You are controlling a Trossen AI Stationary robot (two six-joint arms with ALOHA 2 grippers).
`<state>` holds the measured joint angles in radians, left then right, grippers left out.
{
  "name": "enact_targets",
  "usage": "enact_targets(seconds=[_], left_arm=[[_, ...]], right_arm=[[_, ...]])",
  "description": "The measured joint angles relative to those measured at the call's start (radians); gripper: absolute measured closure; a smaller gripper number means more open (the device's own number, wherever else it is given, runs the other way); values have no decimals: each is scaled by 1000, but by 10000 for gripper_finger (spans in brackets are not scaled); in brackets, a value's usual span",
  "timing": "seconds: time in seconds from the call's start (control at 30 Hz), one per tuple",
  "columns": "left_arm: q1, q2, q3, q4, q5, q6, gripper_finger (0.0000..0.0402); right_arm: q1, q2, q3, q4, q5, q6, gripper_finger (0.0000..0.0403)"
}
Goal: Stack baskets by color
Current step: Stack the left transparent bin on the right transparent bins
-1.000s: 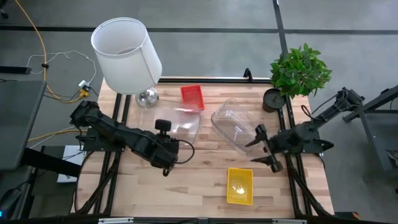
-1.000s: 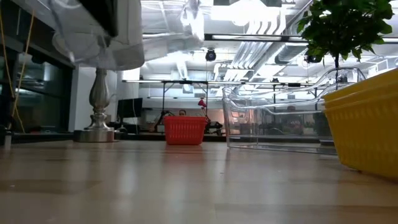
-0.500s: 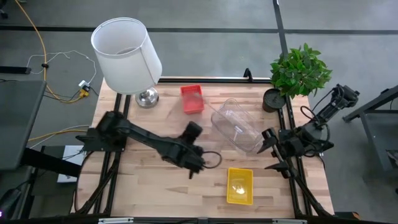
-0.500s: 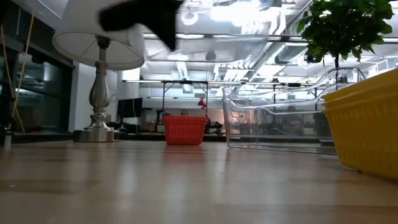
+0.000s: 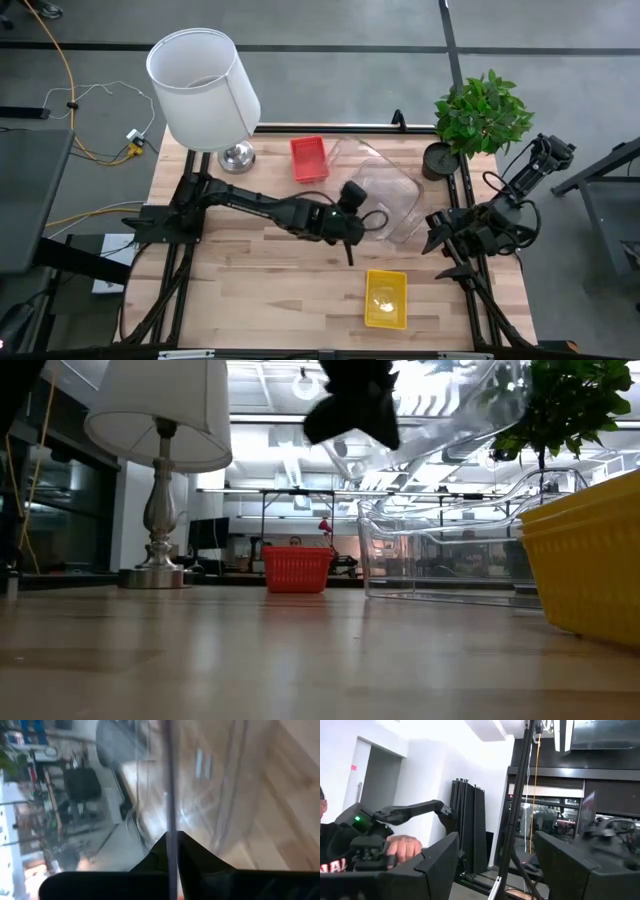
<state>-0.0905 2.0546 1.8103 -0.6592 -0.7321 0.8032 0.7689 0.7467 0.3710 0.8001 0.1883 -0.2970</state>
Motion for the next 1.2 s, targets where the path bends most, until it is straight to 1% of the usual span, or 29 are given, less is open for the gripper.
enact_targets(seconds=[0.1, 0.23, 0.3, 0.43, 0.53, 0.63, 0.77, 0.9, 1.1, 1.2], left_arm=[[16, 28, 0, 79, 57, 47, 401], [28, 77, 0, 177, 72, 118, 401], [37, 101, -2, 234, 84, 125, 401], [53, 123, -1, 263, 104, 124, 401], [56, 131, -1, 217, 108, 102, 401], [55, 130, -1, 192, 162, 51, 401], [51, 130, -1, 183, 184, 16, 401], [40, 129, -1, 123, 224, -21, 401], [9, 128, -1, -1, 226, -92, 401], [-5, 126, 0, -58, 210, -114, 401]], right_arm=[[0, 0, 0, 0, -1, 0, 155], [0, 0, 0, -1, -1, 0, 155], [0, 0, 0, -4, 0, 0, 155], [0, 0, 0, -9, 1, 0, 155], [0, 0, 0, -10, 1, 0, 155], [0, 0, 0, -14, 2, 0, 155], [0, 0, 0, -19, 2, 0, 155], [0, 0, 0, -24, 2, 3, 155], [0, 0, 0, -39, 2, 3, 155], [0, 0, 0, -40, 2, 3, 155]])
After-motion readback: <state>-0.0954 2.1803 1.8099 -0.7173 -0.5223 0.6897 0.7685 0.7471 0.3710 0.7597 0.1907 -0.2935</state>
